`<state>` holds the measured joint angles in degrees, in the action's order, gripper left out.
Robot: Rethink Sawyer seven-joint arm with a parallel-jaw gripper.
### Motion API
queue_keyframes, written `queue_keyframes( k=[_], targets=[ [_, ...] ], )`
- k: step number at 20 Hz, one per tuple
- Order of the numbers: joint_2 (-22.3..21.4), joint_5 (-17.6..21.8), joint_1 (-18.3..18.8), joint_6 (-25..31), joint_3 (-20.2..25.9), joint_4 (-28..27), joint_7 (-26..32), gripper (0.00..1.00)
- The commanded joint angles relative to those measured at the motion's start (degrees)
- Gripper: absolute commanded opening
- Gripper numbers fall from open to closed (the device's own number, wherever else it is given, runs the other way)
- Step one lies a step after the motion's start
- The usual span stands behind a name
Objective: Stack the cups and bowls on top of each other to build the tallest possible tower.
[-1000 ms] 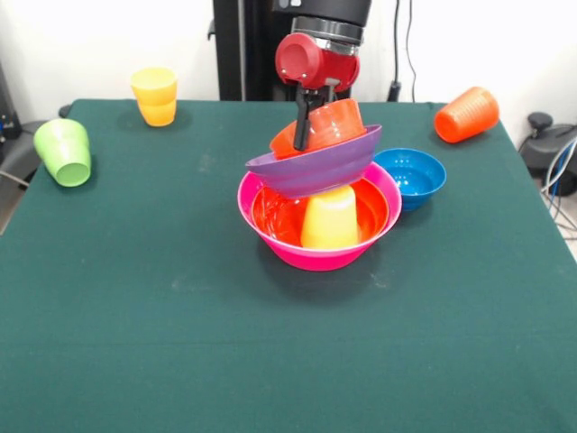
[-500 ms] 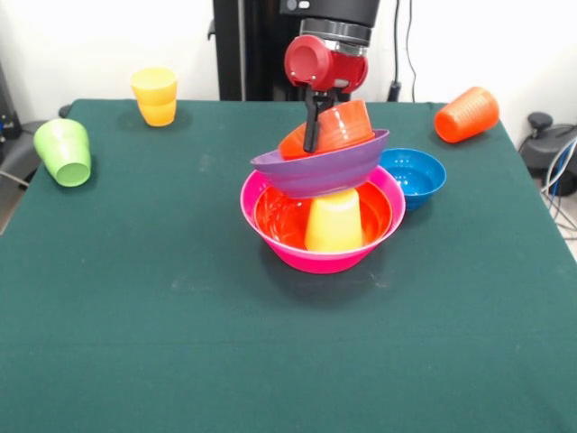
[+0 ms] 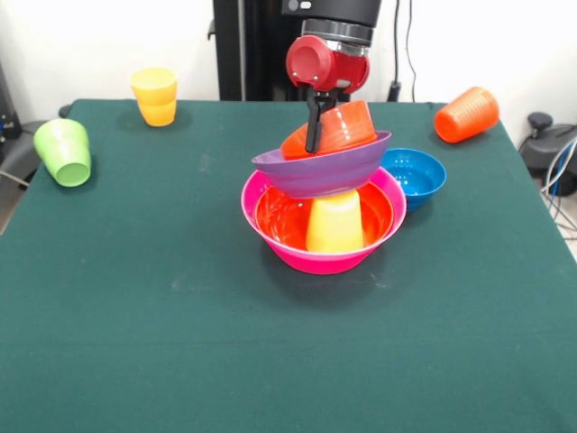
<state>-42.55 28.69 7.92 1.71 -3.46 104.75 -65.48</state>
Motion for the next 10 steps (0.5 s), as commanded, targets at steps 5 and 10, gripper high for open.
queue_keyframes(
  k=[5,10],
  targets=[
    [1.62,-1.87,-1.1,-4.2,4.87,0.06,-12.27,0.0],
    [2.71,-1.94,-1.52,-6.8,4.71,-0.68,-12.81,0.0]
  ],
)
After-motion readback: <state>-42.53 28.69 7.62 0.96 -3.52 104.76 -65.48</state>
